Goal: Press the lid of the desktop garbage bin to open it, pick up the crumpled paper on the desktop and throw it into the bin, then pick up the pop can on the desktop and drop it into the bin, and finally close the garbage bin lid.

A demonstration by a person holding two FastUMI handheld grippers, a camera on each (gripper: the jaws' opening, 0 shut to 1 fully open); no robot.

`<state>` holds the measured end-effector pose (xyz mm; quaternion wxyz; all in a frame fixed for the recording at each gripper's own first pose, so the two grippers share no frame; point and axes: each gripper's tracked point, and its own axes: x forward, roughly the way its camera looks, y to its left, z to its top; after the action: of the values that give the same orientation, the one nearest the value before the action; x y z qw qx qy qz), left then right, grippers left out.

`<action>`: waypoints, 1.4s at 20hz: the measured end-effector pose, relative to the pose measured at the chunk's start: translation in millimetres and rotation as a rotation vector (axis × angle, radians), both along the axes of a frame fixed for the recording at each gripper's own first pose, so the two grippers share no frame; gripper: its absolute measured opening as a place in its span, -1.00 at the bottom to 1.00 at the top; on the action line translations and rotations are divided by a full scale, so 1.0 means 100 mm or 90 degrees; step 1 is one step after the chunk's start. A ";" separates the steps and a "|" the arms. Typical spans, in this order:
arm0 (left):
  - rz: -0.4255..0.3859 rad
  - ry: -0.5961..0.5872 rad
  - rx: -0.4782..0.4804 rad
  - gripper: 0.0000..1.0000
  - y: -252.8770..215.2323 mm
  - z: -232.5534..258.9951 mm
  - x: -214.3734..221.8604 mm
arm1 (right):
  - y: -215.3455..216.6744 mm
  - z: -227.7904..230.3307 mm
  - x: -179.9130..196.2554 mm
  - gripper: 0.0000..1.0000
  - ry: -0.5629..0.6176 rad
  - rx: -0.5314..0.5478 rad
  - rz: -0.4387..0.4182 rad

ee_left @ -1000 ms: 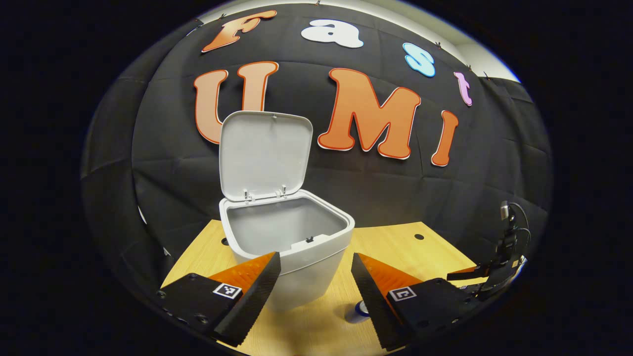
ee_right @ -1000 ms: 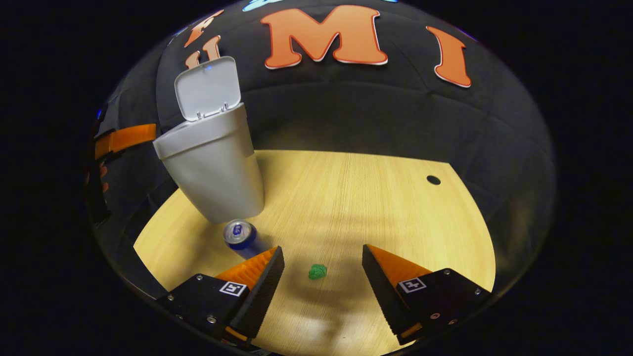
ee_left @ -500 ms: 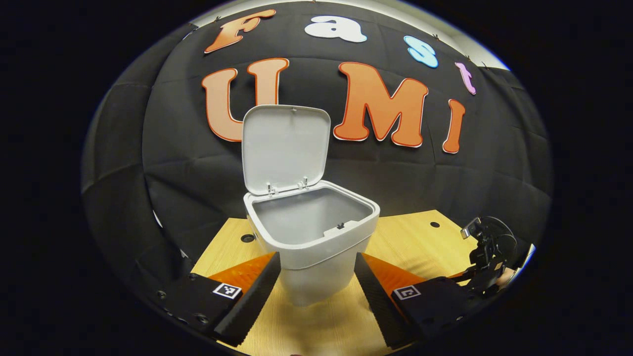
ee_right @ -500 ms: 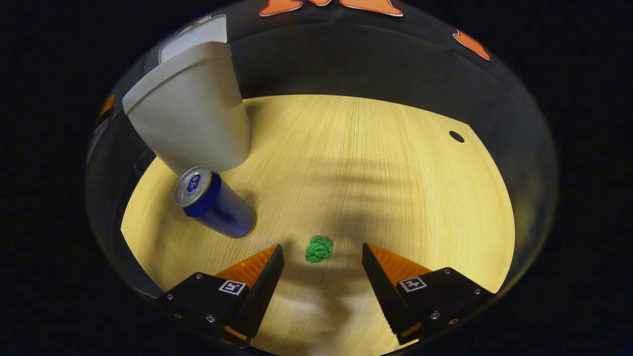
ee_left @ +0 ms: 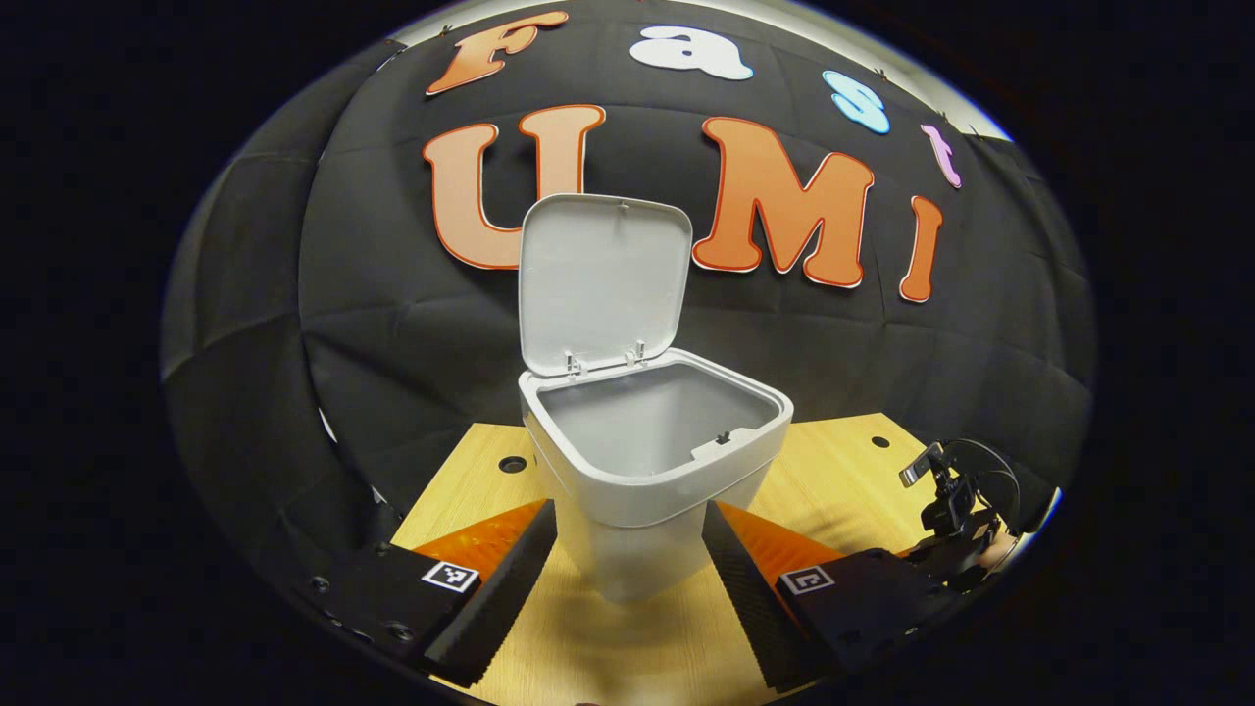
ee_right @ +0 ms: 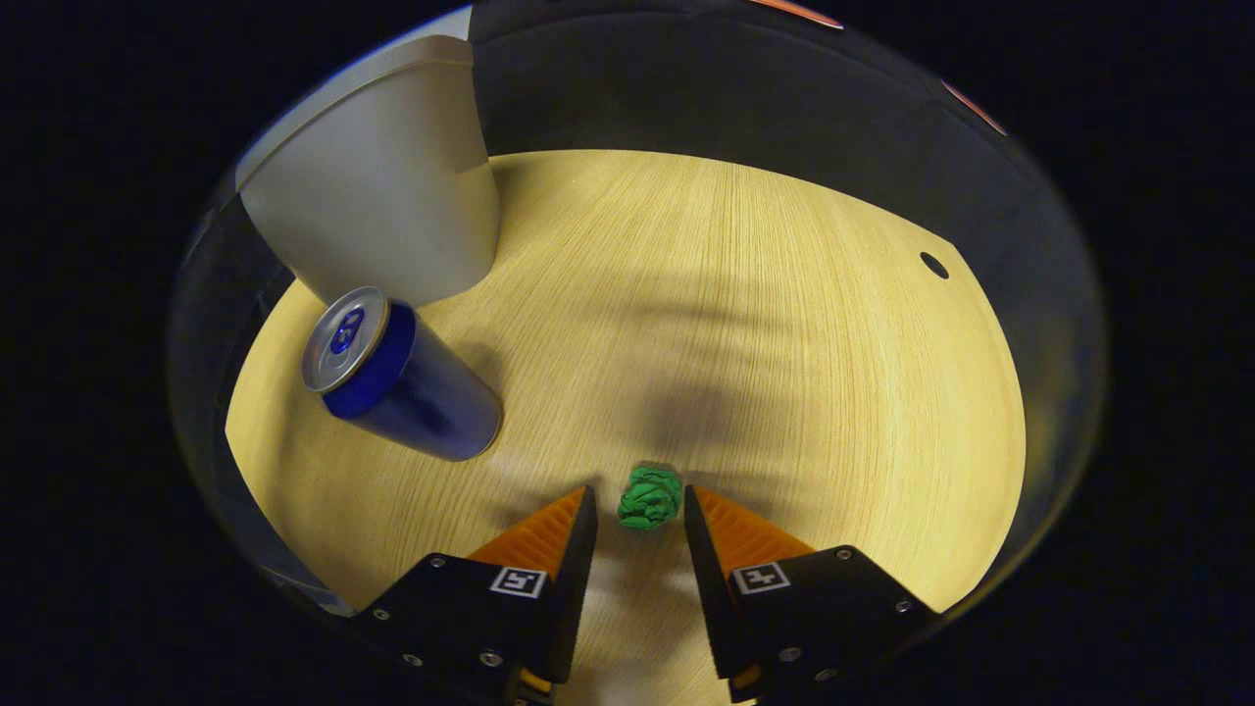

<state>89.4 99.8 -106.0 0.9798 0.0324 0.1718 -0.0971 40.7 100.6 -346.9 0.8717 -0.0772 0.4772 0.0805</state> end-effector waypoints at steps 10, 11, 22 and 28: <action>-0.003 0.015 -0.012 0.91 0.04 -0.08 -0.01 | 0.07 -0.01 -0.03 -0.92 0.029 0.011 -0.014; -0.004 0.015 -0.013 0.91 0.03 -0.08 -0.01 | 0.07 -0.01 -0.03 -0.92 0.027 0.012 -0.019; -0.025 -0.001 -0.014 0.91 -0.16 0.02 -0.11 | -0.05 0.90 0.00 -0.93 -0.095 0.066 -0.057; -0.048 -0.012 -0.049 0.91 -0.35 0.17 -0.18 | -0.08 1.80 0.07 -0.94 -0.215 0.099 -0.056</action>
<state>71.0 64.9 -89.1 0.9775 0.0024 0.1575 -0.1402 47.4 92.8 -166.6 0.9453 -0.0009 0.3196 0.0649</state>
